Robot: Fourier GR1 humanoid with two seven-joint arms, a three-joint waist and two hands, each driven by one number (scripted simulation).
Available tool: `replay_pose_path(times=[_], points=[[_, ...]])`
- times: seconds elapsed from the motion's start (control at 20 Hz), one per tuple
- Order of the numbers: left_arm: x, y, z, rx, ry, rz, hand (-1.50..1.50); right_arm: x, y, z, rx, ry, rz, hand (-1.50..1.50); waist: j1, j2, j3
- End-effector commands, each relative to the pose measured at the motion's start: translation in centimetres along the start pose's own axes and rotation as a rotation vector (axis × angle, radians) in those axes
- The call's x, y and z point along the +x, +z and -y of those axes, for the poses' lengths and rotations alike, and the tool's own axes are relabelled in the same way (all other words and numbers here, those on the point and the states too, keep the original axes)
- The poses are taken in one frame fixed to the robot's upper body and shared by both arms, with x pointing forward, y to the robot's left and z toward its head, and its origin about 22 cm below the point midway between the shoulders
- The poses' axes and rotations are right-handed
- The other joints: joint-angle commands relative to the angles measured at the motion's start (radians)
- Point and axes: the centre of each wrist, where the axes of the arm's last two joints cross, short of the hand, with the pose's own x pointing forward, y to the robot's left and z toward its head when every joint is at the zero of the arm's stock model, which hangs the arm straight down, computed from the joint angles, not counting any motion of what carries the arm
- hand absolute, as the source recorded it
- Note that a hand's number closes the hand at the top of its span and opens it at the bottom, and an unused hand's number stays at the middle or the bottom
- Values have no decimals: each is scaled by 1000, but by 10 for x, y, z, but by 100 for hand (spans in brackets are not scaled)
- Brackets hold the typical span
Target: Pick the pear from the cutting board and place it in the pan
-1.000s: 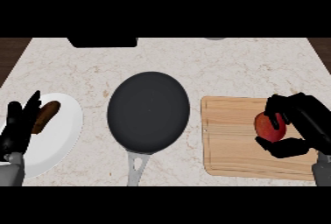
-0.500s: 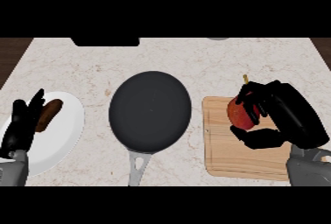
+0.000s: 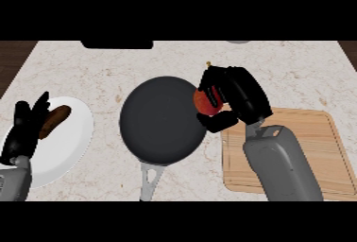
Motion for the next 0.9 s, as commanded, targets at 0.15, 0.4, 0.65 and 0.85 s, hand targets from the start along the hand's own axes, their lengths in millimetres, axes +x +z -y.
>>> replay_pose_path(times=[0.15,0.4,0.65,0.85], points=[[5,3,12,-21,2,15,0,0,-44,-63,49,-10,-66,150,10,4,-2],[1,1,28,-49,12,19,0,-10,-59,-97,72,-21,-99,150,43,13,-2],[15,0,15,-47,4,37,0,-15,-70,-107,121,-70,-118,150,61,16,-1],[8,-4,30,-72,-1,60,0,-23,-53,-125,119,-213,-154,150,91,26,-1]])
